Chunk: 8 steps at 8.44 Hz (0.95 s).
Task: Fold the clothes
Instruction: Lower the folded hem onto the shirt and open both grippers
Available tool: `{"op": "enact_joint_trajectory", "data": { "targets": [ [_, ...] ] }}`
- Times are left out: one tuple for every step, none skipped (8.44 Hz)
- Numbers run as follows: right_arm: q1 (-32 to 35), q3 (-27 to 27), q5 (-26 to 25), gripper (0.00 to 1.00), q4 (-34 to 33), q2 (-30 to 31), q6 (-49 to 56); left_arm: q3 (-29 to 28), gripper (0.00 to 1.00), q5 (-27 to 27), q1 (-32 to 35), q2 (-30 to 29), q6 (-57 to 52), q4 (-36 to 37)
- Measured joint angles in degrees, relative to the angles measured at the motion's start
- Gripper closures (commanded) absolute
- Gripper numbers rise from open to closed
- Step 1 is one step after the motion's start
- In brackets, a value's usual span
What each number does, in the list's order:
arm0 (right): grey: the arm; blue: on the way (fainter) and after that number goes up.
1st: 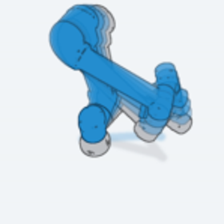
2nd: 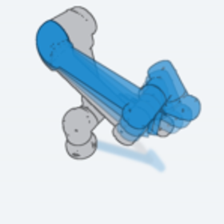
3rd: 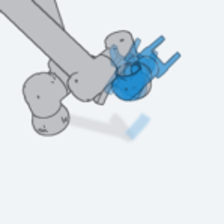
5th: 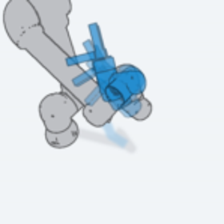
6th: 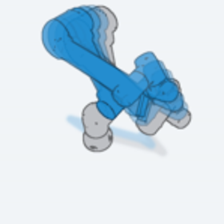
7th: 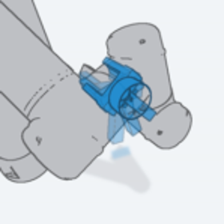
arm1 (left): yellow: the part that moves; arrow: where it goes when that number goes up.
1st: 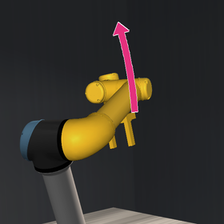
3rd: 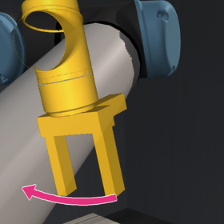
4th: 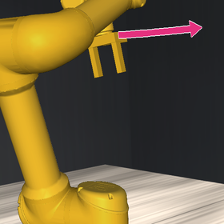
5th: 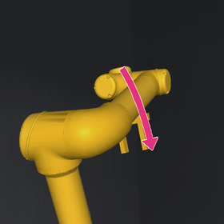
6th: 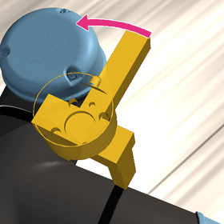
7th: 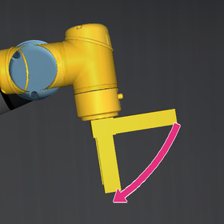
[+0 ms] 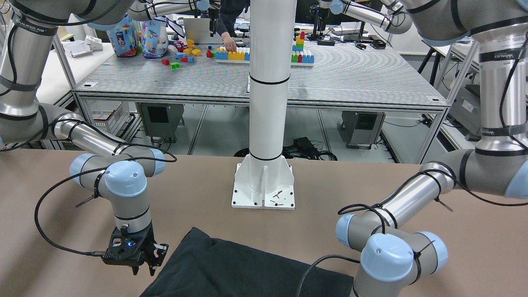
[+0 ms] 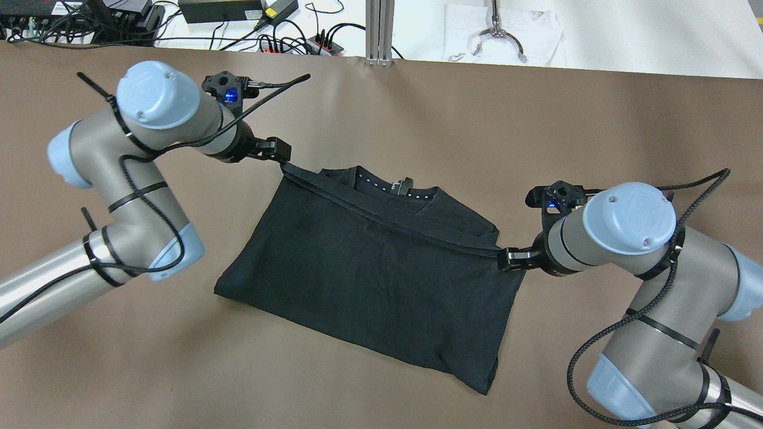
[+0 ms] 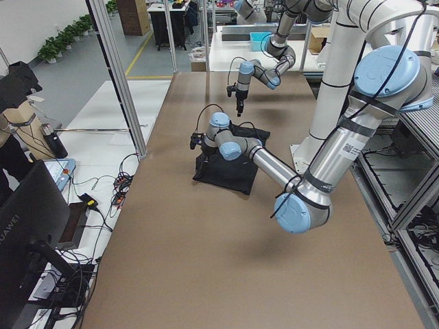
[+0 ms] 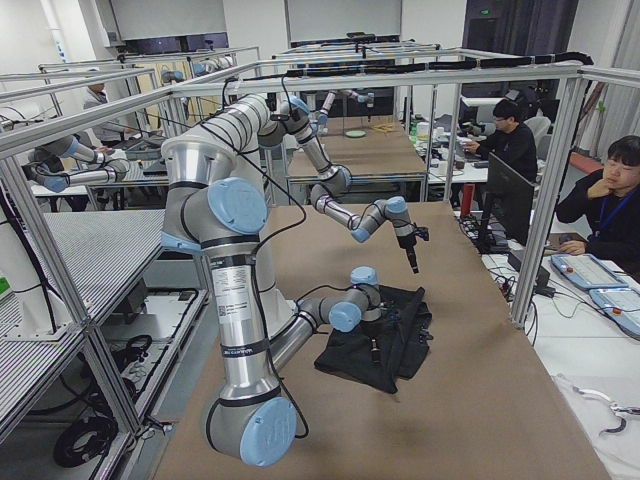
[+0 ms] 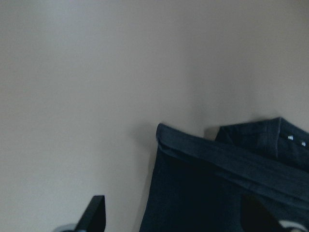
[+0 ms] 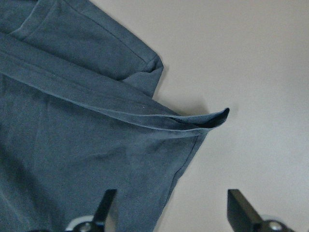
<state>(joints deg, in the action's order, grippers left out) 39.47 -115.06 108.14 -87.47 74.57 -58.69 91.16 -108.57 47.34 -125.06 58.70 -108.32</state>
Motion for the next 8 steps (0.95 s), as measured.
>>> {"op": "enact_joint_trajectory", "data": {
  "targets": [
    [-0.07, -0.38, 0.01, 0.06, 0.01, -0.04, 1.0, 5.92, 0.0, -0.58, -0.69, 4.28, 0.44, -0.12],
    [-0.14, -0.76, -0.06, 0.05, 0.02, -0.04, 1.37, 11.78, 0.0, -1.07, -2.43, 8.87, 0.87, -0.19],
    [-0.21, -0.97, -0.27, 0.05, 0.02, -0.09, 1.5, 15.32, 0.0, -1.3, -3.79, 11.89, 1.39, -0.28],
    [-0.32, -1.11, -0.47, 0.05, 0.03, -0.15, 1.59, 17.07, 0.0, -1.42, -5.49, 14.21, 2.04, -0.64],
    [-0.44, -1.18, -0.61, 0.05, 0.1, -0.17, 1.79, 17.27, 0.0, -1.31, -7.54, 16.03, 2.44, -1.81],
    [-0.59, -1.24, -0.68, 0.05, 0.15, -0.19, 1.95, 16.79, 0.0, -1.16, -8.95, 17.72, 2.57, -3.64],
    [-0.85, -1.29, -0.72, 0.06, 0.22, -0.21, 2.03, 16.35, 0.01, -1.01, -9.98, 19.19, 2.54, -4.95],
    [-1.02, -1.39, -0.73, 0.06, 0.26, -0.21, 2.06, 15.63, 0.01, -0.88, -10.85, 20.05, 2.42, -5.61]
  ]
}}
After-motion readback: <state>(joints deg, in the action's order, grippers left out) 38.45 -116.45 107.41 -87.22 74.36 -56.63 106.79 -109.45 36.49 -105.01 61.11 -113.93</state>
